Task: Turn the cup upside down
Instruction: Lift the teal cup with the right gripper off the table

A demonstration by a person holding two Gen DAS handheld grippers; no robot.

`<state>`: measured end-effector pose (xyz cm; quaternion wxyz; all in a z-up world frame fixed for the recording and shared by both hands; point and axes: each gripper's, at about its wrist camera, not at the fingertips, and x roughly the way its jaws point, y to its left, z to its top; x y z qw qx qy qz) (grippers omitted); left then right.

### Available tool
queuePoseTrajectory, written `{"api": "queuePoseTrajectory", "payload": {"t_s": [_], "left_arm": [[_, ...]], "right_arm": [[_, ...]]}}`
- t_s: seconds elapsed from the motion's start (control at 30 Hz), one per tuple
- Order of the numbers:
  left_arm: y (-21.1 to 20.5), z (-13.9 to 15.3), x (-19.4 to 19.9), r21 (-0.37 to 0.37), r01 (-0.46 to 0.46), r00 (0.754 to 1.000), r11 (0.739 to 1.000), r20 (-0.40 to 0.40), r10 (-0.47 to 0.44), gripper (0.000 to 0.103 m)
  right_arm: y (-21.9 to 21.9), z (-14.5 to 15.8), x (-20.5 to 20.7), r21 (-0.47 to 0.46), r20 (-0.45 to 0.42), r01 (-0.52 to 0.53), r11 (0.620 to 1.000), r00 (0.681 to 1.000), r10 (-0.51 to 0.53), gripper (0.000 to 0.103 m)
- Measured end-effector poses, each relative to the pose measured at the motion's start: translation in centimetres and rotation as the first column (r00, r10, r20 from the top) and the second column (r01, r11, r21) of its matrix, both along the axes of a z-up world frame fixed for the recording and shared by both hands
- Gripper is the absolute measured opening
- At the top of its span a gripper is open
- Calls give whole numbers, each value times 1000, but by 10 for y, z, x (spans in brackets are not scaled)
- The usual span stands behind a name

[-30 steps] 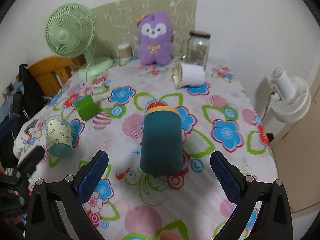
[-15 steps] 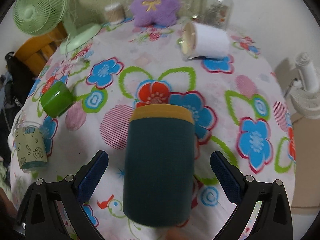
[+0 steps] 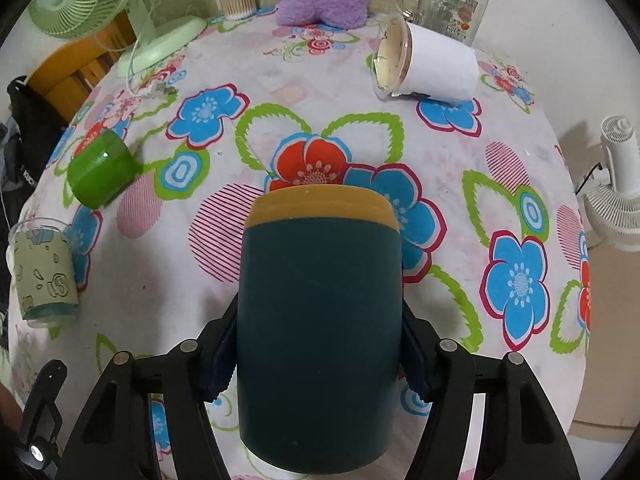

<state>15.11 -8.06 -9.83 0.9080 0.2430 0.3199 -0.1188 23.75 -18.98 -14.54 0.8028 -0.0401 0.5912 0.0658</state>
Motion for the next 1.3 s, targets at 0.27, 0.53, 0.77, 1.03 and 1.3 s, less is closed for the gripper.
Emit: {"api": "queuePoseTrajectory", "payload": {"t_s": [0.27, 0.53, 0.77, 1.03, 1.3], "left_arm": [[5, 9, -11, -27, -3, 1000, 1000, 11, 4, 103], [4, 18, -33, -40, 31, 999, 999, 26, -30, 103], [11, 30, -56, -47, 27, 998, 999, 62, -24, 103], [18, 35, -80, -75, 26, 998, 997, 66, -21, 103], [15, 27, -106, -79, 41, 998, 996, 47, -37, 103]], "right_arm": [[7, 27, -23, 21, 58, -31, 999, 998, 29, 69], [18, 51, -51, 31, 103, -76, 997, 992, 72, 69], [22, 67, -82, 23, 149, -80, 997, 986, 76, 69], [31, 79, -117, 20, 179, -107, 994, 979, 102, 69], [35, 81, -142, 18, 179, -121, 992, 977, 116, 69]]}}
